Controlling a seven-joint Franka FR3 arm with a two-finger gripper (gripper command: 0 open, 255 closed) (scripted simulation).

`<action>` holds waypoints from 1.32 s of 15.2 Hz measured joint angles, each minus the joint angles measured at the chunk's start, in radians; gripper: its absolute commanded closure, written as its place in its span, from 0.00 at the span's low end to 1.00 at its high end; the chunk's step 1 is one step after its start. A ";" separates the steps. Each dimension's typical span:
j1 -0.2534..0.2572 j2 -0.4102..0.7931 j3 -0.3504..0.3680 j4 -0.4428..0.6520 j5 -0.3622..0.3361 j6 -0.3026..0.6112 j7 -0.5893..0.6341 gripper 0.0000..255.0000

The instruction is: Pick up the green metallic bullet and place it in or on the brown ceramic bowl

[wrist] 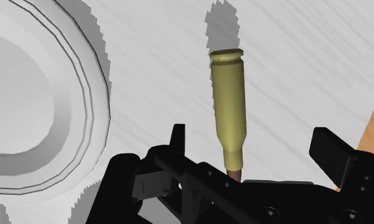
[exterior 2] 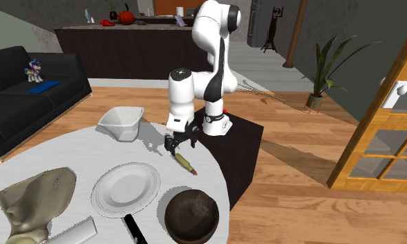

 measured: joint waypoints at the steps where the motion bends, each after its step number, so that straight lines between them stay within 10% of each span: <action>1: 0.006 0.031 0.003 -0.003 -0.013 0.038 -0.030 0.00; 16: 0.019 0.168 0.018 -0.026 -0.058 0.209 -0.046 0.00; 17: 0.019 0.169 0.018 -0.026 -0.058 0.209 -0.046 1.00; 20: 0.021 0.164 0.021 -0.026 -0.057 0.200 -0.046 1.00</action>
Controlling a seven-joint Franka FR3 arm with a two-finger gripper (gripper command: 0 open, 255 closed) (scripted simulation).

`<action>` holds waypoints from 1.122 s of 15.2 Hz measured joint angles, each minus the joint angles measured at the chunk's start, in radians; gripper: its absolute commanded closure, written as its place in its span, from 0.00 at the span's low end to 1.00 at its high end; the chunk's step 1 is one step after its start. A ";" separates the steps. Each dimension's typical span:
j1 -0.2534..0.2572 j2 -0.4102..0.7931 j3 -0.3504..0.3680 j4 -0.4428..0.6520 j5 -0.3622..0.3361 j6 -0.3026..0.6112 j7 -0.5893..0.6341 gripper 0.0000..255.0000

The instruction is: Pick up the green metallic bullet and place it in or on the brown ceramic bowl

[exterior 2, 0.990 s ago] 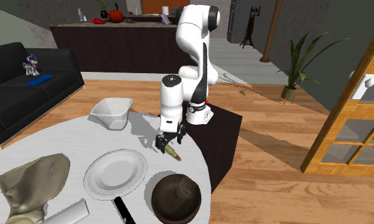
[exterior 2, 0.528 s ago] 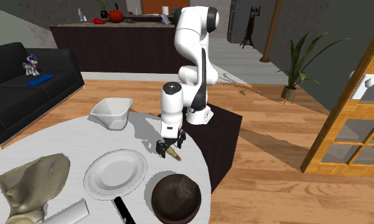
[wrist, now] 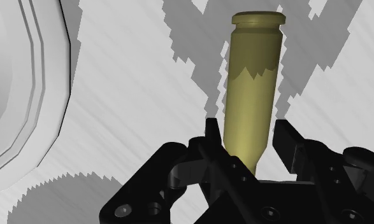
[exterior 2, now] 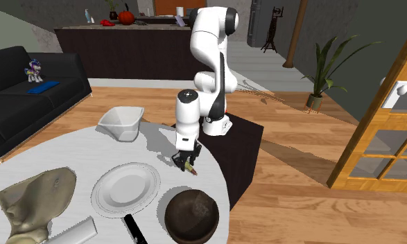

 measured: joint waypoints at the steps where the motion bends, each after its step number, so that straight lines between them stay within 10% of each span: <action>1: 0.000 -0.001 0.000 -0.001 0.000 0.000 -0.001 1.00; 17: 0.001 -0.097 -0.001 0.033 0.029 -0.124 -0.025 1.00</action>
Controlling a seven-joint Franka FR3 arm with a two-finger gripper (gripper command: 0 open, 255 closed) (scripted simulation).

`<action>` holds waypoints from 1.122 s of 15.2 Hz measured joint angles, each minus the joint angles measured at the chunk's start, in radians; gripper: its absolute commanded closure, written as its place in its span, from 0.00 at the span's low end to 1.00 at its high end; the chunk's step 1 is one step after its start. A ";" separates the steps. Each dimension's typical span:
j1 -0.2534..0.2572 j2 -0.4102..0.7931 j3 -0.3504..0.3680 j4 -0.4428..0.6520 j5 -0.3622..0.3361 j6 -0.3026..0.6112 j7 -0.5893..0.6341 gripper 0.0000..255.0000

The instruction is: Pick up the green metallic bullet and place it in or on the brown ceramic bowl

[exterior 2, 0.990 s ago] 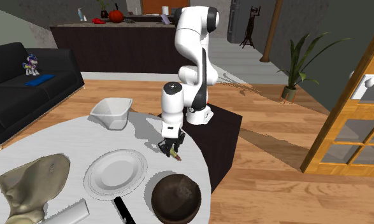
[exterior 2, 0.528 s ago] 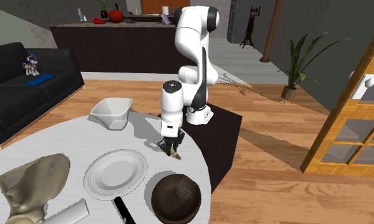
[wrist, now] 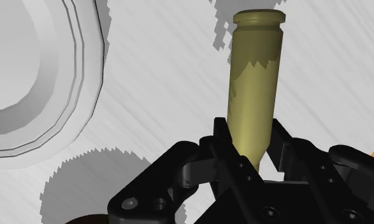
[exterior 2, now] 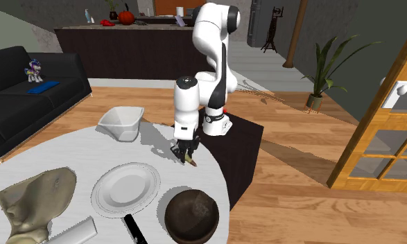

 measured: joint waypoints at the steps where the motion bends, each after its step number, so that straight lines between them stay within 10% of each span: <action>1: 0.001 -0.008 0.000 0.005 0.002 -0.013 -0.002 1.00; 17: 0.013 -0.037 0.013 0.169 0.018 -0.207 0.003 1.00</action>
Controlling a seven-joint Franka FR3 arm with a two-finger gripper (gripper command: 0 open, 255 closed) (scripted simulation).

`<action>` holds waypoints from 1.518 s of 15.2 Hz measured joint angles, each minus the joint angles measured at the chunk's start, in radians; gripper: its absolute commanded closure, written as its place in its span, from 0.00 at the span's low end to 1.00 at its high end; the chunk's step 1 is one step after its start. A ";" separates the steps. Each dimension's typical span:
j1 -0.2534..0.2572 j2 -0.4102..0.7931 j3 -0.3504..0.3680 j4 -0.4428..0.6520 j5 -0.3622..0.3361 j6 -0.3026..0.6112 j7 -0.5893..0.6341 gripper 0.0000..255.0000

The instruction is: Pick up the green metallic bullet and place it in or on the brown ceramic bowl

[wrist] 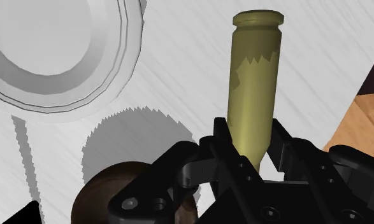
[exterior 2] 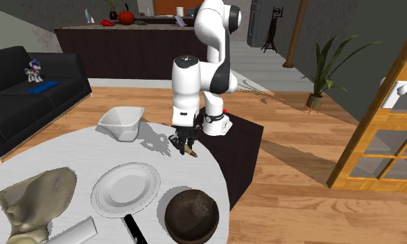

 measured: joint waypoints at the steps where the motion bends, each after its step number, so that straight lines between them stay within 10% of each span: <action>1: 0.002 0.036 0.005 0.043 -0.004 -0.007 0.010 1.00; 16: 0.104 0.585 0.051 0.779 -0.086 -0.213 0.161 1.00; 23: 0.111 0.638 0.047 0.771 -0.097 -0.153 0.174 1.00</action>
